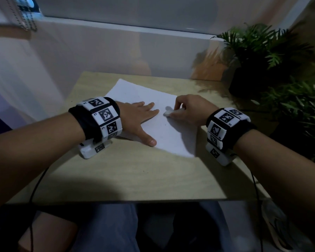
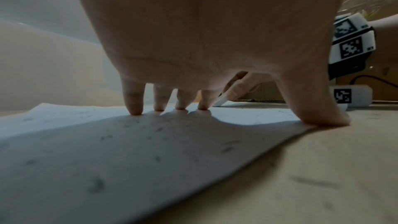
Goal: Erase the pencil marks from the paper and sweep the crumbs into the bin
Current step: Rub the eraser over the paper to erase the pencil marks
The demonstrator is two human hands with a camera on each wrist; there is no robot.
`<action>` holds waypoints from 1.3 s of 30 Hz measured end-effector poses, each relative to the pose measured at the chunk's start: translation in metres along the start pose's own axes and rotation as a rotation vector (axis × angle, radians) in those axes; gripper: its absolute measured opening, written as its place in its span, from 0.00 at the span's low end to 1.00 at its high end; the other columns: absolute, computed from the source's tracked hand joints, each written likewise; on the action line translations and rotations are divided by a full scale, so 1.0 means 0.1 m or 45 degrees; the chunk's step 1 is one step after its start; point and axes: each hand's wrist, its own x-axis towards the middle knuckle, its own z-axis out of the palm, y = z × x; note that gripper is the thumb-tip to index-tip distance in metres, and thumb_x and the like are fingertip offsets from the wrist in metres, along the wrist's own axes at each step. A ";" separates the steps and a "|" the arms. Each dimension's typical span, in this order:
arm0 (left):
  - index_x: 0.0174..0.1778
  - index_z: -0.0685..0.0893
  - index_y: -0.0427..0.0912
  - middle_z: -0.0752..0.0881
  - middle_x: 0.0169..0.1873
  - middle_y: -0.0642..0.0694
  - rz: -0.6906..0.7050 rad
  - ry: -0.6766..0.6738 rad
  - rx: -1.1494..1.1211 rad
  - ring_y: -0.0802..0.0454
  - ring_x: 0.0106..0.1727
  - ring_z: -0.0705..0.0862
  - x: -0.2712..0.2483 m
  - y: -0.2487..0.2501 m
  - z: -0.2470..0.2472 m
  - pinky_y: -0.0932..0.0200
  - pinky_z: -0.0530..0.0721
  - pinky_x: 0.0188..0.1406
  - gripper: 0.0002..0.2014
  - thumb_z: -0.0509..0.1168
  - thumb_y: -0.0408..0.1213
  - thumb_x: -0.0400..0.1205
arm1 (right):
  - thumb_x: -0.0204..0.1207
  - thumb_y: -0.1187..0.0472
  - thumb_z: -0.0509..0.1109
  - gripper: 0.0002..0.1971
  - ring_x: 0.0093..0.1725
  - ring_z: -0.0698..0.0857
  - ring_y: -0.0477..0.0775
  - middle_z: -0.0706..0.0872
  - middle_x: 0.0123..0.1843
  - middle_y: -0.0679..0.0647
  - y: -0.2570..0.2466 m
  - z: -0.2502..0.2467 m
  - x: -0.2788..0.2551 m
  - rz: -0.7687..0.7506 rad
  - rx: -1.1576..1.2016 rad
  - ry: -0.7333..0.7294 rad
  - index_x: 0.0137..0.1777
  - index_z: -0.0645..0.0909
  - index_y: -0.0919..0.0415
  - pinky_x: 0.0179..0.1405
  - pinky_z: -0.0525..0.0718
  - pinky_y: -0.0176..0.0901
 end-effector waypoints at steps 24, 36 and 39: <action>0.90 0.44 0.56 0.37 0.89 0.54 0.057 0.204 -0.119 0.53 0.90 0.40 0.12 -0.13 0.06 0.43 0.47 0.89 0.60 0.67 0.78 0.70 | 0.75 0.37 0.69 0.18 0.45 0.83 0.56 0.85 0.46 0.51 0.20 -0.03 -0.10 -0.034 -0.020 0.105 0.52 0.79 0.51 0.45 0.84 0.53; 0.89 0.45 0.60 0.39 0.89 0.59 0.002 0.134 -0.134 0.57 0.89 0.42 0.15 -0.17 0.05 0.41 0.49 0.89 0.65 0.62 0.84 0.60 | 0.75 0.40 0.74 0.16 0.41 0.82 0.50 0.84 0.40 0.46 0.16 -0.04 -0.26 -0.110 0.030 0.029 0.45 0.82 0.52 0.40 0.79 0.48; 0.90 0.45 0.59 0.39 0.89 0.59 0.007 0.143 -0.141 0.57 0.89 0.42 0.15 -0.16 0.05 0.41 0.48 0.89 0.62 0.67 0.80 0.66 | 0.72 0.38 0.76 0.17 0.38 0.81 0.45 0.84 0.39 0.44 0.11 -0.03 -0.36 -0.177 0.159 -0.143 0.45 0.83 0.51 0.38 0.77 0.42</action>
